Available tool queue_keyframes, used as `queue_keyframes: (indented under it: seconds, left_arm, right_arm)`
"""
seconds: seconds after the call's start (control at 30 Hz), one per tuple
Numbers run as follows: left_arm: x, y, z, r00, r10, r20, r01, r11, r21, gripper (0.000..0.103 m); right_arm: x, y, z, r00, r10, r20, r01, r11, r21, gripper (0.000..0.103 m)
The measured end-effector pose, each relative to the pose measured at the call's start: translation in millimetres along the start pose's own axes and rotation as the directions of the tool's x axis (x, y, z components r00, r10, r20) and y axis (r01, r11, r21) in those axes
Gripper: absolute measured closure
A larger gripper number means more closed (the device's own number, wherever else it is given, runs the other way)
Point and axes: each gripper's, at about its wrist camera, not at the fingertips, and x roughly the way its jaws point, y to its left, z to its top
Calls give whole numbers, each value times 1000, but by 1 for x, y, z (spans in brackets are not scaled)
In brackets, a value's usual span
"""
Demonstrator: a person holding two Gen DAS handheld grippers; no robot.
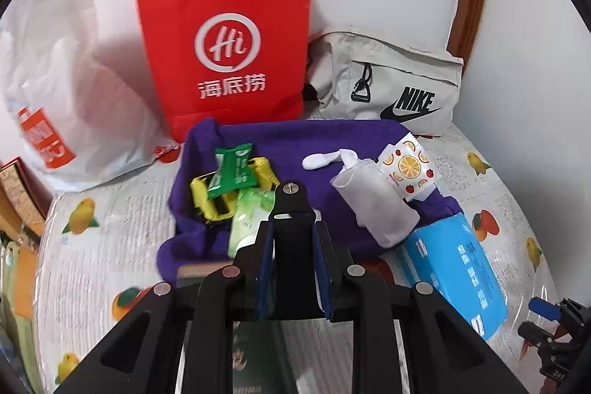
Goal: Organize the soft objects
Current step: 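Carry the black strap over the purple towel with the left gripper, then open the left gripper to drop the black strap onto the towel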
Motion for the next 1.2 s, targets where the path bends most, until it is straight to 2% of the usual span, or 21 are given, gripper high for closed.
queue_keyframes:
  seconds: [0.17, 0.5, 1.2]
  left_arm:
    - [28, -6, 13, 1000, -20, -16, 20, 1000, 10, 82]
    - [83, -16, 27, 995, -42, -90, 43, 999, 10, 82]
    - [109, -15, 38, 990, -14, -139, 15, 1000, 8, 80]
  right_arm:
    - [0, -2, 1, 1000, 15, 5, -15, 1000, 21, 56]
    - [10, -9, 5, 1000, -14, -18, 15, 999, 32, 56]
    - [23, -16, 9, 999, -20, -46, 21, 999, 34, 56]
